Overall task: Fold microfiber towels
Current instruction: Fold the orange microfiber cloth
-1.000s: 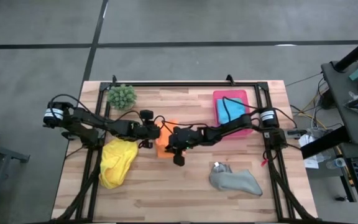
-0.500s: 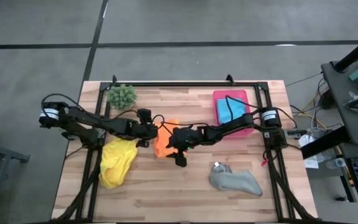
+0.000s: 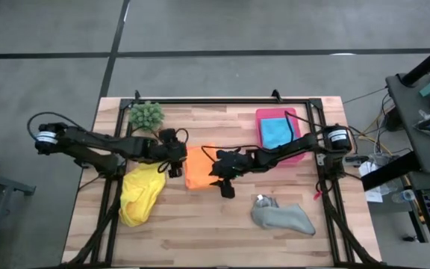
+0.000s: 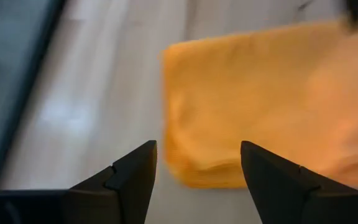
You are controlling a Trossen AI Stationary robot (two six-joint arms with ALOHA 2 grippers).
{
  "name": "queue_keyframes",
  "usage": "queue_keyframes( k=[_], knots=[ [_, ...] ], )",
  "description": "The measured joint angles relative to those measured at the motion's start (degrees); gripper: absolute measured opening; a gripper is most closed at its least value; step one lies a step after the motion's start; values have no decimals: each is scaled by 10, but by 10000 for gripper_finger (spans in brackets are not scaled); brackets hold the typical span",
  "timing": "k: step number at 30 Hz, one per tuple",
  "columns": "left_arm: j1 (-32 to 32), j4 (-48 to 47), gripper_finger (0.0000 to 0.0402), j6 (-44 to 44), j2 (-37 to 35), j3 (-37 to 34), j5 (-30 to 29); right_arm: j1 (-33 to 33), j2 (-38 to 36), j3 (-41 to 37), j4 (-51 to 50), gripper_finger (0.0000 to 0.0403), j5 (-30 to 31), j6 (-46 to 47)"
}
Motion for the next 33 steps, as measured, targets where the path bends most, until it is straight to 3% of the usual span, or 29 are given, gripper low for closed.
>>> queue_keyframes(
  k=[4, 11, 25, 33],
  knots=[
    [-17, 10, 208, -68, -2, -3, 89, 0, -9, -30, 10, 132, 1, -3],
    [-88, 38, 164, -135, 17, -2, 146, 7, -15, -61, 10, 79, 0, -25],
    [-146, 62, 143, -267, 110, -4, 131, 23, -30, -77, -2, 134, 1, -44],
    [-146, 70, 143, -284, 151, 0, 123, 35, -31, -83, -9, 128, 47, -57]
  ],
)
